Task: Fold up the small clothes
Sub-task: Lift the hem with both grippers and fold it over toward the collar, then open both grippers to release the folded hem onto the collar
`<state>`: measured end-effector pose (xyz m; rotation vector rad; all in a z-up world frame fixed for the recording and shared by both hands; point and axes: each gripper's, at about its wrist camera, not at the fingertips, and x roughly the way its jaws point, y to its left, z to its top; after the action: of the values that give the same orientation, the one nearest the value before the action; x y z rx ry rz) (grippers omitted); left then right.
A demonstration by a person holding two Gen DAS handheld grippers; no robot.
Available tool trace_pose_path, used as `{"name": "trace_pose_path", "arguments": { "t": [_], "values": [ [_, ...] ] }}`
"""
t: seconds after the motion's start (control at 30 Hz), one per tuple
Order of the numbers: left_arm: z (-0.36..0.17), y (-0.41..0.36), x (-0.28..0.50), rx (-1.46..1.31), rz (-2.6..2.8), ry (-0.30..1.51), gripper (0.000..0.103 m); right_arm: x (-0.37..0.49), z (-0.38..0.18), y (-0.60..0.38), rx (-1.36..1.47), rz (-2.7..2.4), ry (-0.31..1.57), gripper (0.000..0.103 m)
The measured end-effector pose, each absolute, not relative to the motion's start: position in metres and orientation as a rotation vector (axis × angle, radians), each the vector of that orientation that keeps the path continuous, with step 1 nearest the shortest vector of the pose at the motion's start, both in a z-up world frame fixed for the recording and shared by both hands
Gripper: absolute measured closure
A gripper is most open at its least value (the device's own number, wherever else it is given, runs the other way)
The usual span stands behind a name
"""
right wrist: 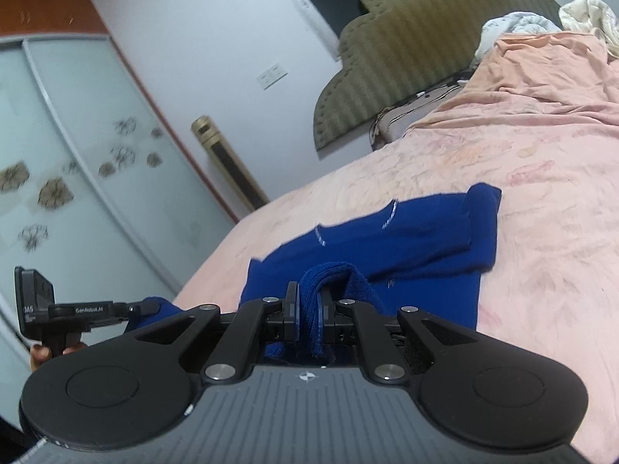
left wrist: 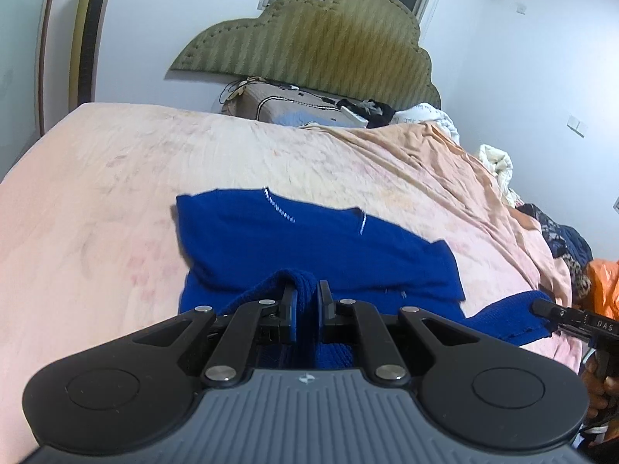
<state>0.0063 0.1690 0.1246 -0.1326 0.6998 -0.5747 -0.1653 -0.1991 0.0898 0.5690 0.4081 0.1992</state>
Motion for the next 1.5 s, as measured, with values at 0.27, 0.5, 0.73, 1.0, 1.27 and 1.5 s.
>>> {"name": "trace_pose_path", "arguments": {
  "t": [0.27, 0.5, 0.73, 1.0, 1.27, 1.5],
  "values": [
    [0.127, 0.142, 0.058, -0.093, -0.569, 0.72, 0.094, -0.118, 0.088, -0.22, 0.644, 0.161, 0.406, 0.091],
    [0.114, 0.107, 0.12, -0.039, -0.518, 0.737, 0.094, -0.052, 0.07, -0.244, 0.707, 0.113, 0.443, 0.091],
    [0.081, 0.08, 0.198, -0.028, -0.422, 0.782, 0.094, 0.029, 0.048, -0.261, 0.719, 0.039, 0.499, 0.091],
    [0.027, 0.073, 0.265, -0.068, -0.333, 0.939, 0.082, 0.099, 0.006, -0.281, 0.726, -0.179, 0.567, 0.068],
    [0.038, 0.086, 0.252, -0.075, -0.202, 0.827, 0.047, 0.071, 0.027, -0.266, 0.664, -0.197, 0.326, 0.043],
    [0.044, 0.047, 0.221, 0.126, -0.239, 0.732, 0.037, 0.113, 0.0, -0.238, 0.59, -0.036, 0.563, 0.031]
  ]
}}
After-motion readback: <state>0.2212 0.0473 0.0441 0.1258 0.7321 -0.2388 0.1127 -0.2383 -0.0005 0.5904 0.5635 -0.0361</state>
